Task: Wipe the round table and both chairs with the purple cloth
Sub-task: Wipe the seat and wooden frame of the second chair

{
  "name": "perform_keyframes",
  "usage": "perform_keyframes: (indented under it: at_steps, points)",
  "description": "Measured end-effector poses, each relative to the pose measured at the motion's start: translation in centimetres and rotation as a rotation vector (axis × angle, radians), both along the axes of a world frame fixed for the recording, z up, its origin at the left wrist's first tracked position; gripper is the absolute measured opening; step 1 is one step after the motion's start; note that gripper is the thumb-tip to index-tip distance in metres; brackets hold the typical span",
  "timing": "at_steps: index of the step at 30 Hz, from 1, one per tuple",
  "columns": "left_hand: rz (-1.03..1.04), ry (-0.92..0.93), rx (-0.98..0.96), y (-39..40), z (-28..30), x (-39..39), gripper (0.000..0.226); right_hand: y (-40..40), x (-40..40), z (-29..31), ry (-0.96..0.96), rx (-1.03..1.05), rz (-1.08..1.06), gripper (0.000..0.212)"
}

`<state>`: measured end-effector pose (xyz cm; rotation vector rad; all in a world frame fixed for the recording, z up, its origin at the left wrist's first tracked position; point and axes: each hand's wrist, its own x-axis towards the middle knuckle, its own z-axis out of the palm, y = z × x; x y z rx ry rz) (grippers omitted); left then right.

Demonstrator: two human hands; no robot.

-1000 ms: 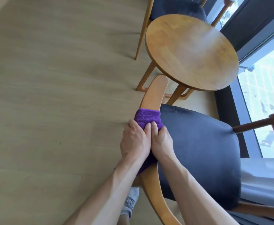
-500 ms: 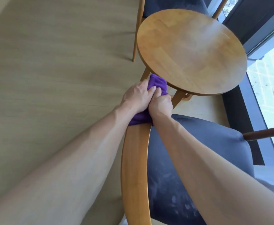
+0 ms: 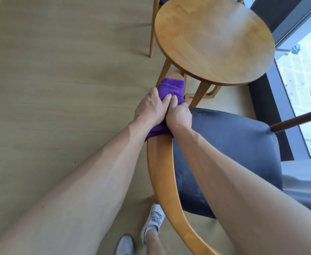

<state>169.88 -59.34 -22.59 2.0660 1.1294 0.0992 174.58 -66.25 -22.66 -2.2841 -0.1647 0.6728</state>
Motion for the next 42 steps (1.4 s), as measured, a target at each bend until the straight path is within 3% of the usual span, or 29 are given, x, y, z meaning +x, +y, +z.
perform_keyframes:
  at_steps: [9, 20, 26, 42]
  points:
    - [0.204, -0.174, -0.105, -9.9, -0.2, -9.5, 0.040, -8.7, -8.8, 1.1, 0.048, 0.019, 0.090, 0.050]
    - [0.325, -0.160, -0.134, -19.2, -0.7, -14.8, 0.039, -16.7, -12.8, 1.4, 0.067, -0.051, 0.236, 0.030]
    - [0.320, -0.157, -0.157, -17.3, -0.8, -13.7, 0.027, -15.0, -11.4, 0.7, 0.156, -0.013, 0.215, 0.032]
    - [0.087, 0.106, 0.133, -1.0, -0.8, 0.4, 0.046, -0.4, 1.0, -1.4, 0.128, 0.223, -0.006, 0.050]
